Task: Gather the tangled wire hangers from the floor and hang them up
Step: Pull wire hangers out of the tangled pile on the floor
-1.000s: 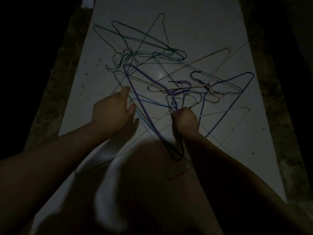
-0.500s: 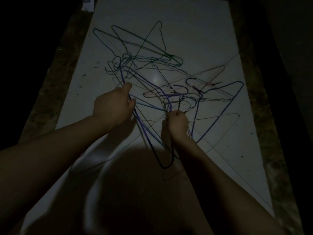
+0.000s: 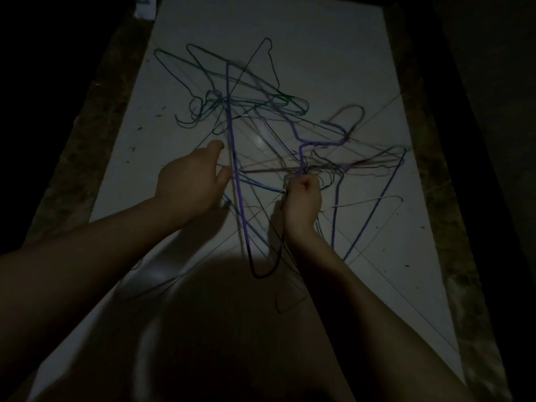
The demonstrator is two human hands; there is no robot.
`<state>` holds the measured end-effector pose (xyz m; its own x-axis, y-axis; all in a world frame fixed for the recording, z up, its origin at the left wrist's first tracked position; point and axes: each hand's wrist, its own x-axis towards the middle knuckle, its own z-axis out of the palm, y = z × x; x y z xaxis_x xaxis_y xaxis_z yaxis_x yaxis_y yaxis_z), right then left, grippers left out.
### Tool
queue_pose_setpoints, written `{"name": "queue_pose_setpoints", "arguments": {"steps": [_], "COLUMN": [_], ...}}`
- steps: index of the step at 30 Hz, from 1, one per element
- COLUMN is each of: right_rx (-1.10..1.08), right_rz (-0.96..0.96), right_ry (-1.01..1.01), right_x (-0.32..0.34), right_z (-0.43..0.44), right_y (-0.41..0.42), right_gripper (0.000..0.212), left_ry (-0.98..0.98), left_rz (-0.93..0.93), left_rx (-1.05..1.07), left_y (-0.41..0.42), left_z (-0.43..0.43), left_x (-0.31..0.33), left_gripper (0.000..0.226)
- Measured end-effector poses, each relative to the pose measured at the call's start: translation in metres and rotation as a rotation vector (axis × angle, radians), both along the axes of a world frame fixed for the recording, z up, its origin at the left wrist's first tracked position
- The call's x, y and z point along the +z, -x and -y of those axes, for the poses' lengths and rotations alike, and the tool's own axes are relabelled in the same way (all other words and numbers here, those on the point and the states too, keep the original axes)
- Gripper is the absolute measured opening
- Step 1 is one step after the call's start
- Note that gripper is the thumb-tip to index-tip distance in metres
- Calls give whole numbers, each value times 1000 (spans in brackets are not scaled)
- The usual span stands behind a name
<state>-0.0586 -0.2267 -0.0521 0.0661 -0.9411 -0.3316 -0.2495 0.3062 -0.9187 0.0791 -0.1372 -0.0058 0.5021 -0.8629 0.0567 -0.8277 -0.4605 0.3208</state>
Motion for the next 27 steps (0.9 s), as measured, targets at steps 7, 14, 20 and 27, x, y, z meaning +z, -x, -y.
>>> {"name": "queue_pose_setpoints", "arguments": {"steps": [7,14,20,27], "right_rx": [41,56,-61,27], "right_rz": [6,109,315,-29], "right_ry": [-107,-311,-255,-377], "right_x": [6,2,22,27], "right_z": [-6,-13,6,34], "right_y": [5,6,-9,-19], "right_gripper": [25,24,26,19], "left_ry": [29,23,29,80], "left_rz": [-13,-2,-3,-45], "left_rx": [21,-6,-5,-19], "left_y": [-7,-1,3,4], "left_z": [-2,-2,-2,-1], "left_x": [4,3,6,12], "left_gripper": [46,45,43,36]}}
